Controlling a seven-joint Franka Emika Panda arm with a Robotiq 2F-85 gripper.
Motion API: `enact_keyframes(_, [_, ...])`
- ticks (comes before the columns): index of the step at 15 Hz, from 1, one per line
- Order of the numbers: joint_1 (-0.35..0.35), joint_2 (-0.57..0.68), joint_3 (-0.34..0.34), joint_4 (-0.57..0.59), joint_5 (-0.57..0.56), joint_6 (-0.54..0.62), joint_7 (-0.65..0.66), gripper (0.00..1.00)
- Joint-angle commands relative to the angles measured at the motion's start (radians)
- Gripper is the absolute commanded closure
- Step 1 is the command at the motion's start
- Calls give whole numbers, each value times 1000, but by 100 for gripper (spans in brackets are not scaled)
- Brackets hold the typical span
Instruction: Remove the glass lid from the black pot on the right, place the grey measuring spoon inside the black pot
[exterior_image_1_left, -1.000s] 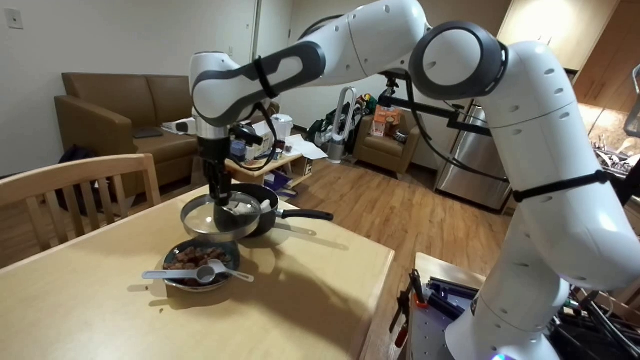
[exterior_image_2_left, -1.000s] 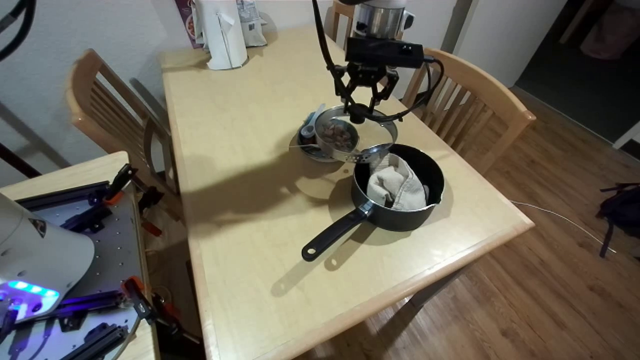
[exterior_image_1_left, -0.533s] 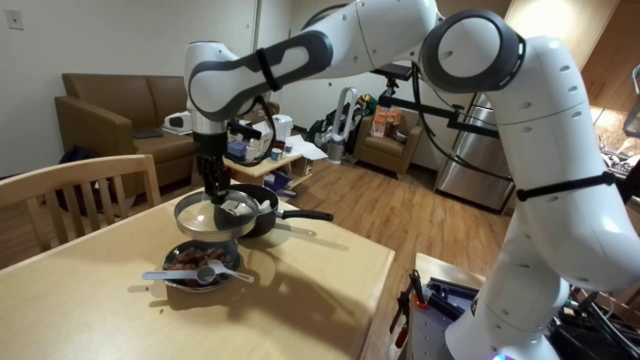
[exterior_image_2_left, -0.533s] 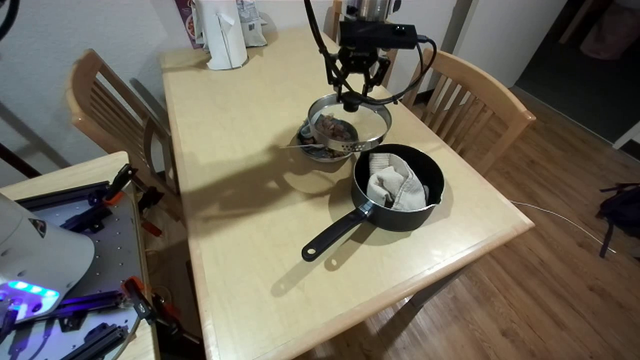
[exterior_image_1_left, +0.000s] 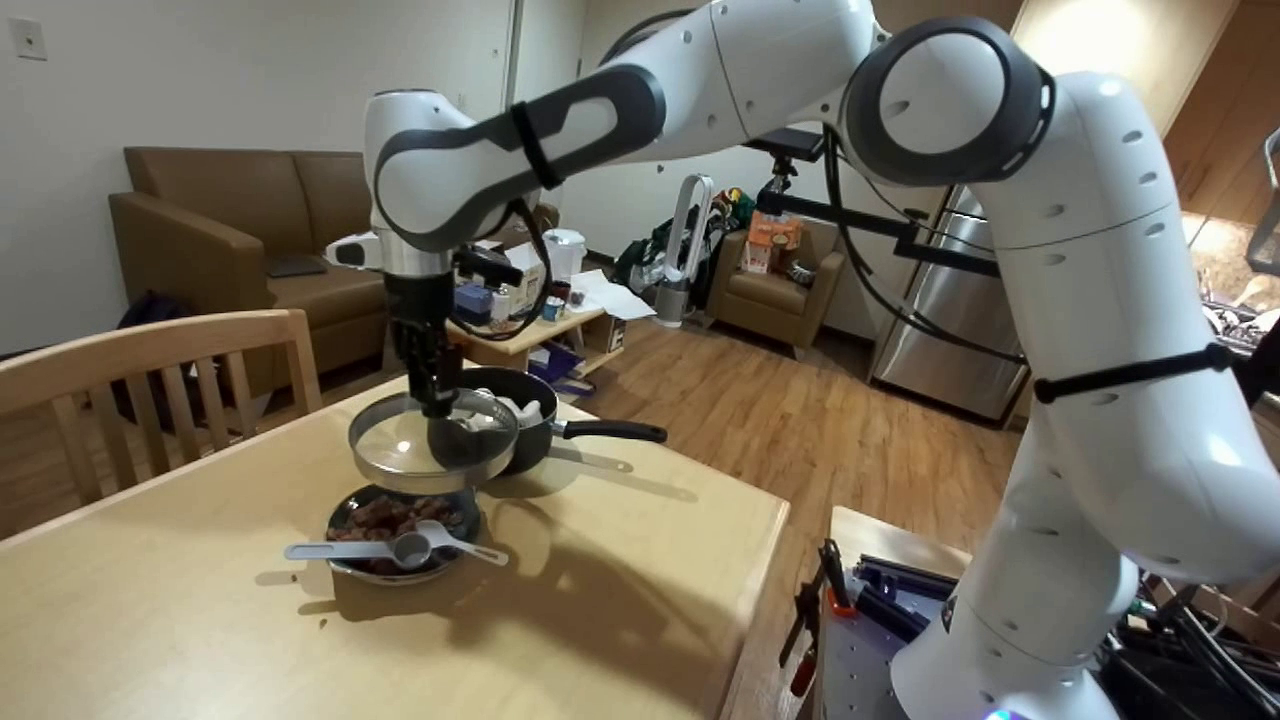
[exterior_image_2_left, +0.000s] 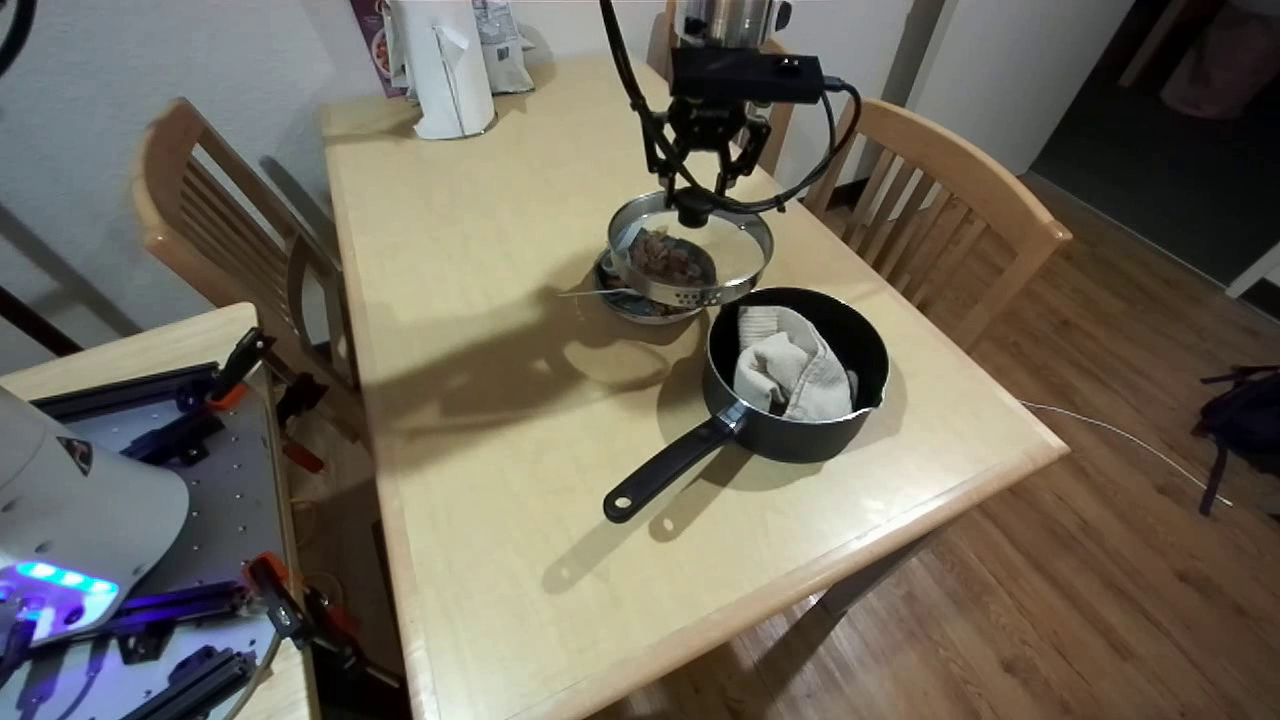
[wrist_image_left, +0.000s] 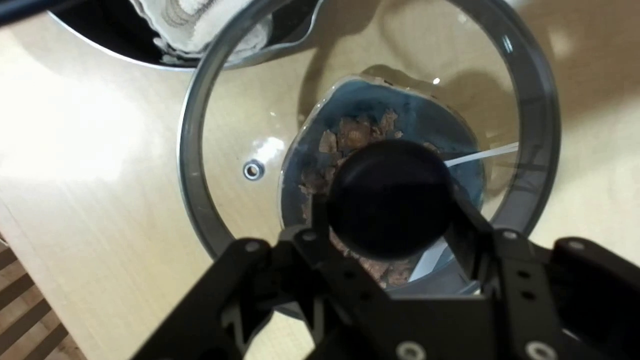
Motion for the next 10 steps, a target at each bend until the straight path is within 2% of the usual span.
enact_keyframes(1, [-5,10,18,2,-6,13,-61,66])
enact_keyframes(4, [0,21,29,10,-11,-21,-113,66])
enact_keyframes(10, [59,-19,25,-5,-86,33,-126,66])
